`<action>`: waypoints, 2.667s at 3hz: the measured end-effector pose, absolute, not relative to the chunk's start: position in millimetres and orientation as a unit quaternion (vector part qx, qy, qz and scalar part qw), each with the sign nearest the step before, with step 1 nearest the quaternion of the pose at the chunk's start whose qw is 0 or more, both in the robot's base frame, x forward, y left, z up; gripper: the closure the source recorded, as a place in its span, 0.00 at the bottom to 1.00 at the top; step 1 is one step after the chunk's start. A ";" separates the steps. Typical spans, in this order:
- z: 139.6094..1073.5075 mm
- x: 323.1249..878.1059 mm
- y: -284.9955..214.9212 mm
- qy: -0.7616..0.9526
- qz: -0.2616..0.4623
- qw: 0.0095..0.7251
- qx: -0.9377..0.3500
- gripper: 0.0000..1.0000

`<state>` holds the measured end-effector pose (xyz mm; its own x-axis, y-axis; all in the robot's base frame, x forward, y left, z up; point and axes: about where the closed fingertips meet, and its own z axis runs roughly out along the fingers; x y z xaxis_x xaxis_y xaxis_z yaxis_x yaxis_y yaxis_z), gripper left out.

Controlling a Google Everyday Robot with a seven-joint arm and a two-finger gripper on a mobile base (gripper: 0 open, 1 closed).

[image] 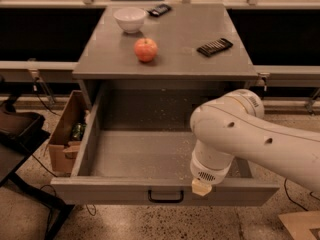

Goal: Open top drawer

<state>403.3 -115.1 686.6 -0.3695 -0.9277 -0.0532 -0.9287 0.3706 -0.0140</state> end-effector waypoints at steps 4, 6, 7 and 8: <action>688.1 376.3 -117.7 0.840 0.014 0.004 -0.543 0.51; 688.3 376.3 -117.8 0.840 0.014 0.004 -0.543 0.00; 734.2 386.1 -128.0 0.832 -0.021 0.014 -0.554 0.00; 825.0 390.6 -150.4 0.824 -0.059 0.041 -0.563 0.00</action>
Offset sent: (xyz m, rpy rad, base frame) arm -0.3432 -0.0771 0.1106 -0.1968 0.1311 -0.4742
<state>390.6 -150.4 825.0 -0.3636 -0.9316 -0.0018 -0.9219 0.3601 -0.1429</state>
